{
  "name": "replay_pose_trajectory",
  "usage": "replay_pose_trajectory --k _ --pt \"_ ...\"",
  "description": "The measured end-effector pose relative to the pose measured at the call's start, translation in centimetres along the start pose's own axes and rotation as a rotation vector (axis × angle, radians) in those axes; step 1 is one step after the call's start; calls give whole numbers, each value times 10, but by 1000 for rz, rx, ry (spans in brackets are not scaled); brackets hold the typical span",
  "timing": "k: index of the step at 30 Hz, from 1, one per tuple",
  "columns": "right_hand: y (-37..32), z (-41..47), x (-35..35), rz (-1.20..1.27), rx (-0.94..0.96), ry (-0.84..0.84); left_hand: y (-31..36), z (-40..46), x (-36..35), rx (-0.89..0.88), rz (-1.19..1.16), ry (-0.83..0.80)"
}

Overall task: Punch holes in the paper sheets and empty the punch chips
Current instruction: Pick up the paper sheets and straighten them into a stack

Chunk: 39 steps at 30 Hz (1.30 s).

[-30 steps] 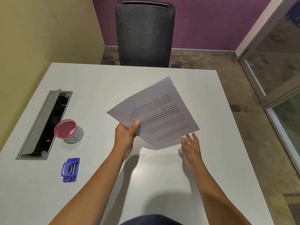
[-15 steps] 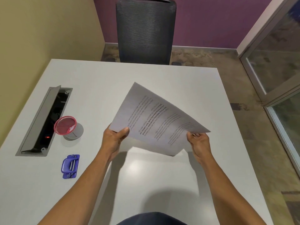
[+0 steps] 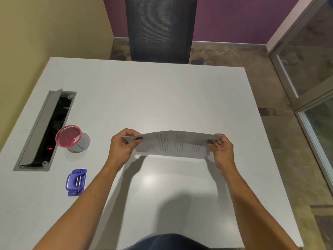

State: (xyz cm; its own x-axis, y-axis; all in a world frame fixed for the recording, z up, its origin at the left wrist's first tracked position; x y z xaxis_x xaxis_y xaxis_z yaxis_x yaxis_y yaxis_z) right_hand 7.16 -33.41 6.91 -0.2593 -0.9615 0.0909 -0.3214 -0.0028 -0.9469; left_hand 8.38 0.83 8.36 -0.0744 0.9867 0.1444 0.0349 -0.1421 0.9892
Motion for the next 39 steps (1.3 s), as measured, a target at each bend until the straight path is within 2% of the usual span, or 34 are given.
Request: replay_pose_trajectory --k 3,7,15,19,23,25,27,30,32,34,39 --pt "5 1 -1 -18 -10 -26 -5 -8 -3 -28 -17 36" --pt "24 -1 -6 -87 -93 -87 -18 -17 -12 22 -12 46" --pt "28 3 -11 -153 -113 -52 -21 -7 -19 86 76 58" --pt "23 3 -9 -108 -92 48 -19 -8 -20 146 -44 100" --pt "40 -9 -7 70 -284 164 -20 -16 -29 259 -252 151" --pt "49 -15 -12 252 -373 115 -15 -22 -38 297 -372 178" --pt "57 -21 -22 466 -453 -11 -11 -29 -47 333 -512 214" --pt "60 -28 -39 567 -442 -174 -9 -40 -59 406 -647 237" --pt "54 -29 -47 594 -417 -216 -9 -49 -65 458 -693 250" --pt "49 -29 -52 539 -397 -172 -11 -56 -68 492 -733 281" --pt "42 -30 -55 200 -382 11 -24 -70 -71 546 -782 342"
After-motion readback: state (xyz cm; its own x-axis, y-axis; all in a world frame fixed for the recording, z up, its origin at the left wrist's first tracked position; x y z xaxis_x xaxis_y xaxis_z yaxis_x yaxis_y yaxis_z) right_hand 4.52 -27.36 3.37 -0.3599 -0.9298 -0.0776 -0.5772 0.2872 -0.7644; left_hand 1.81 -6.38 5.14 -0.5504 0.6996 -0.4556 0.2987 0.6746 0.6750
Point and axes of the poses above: each hand's wrist, its own z-axis towards the middle knuckle, its own x-axis out of the back of the hand, y = z × x, the point moved 1 cm from there along z, towards the middle knuckle, and after that the axes turned 7 degrees about -x, right-handed, at the moved point
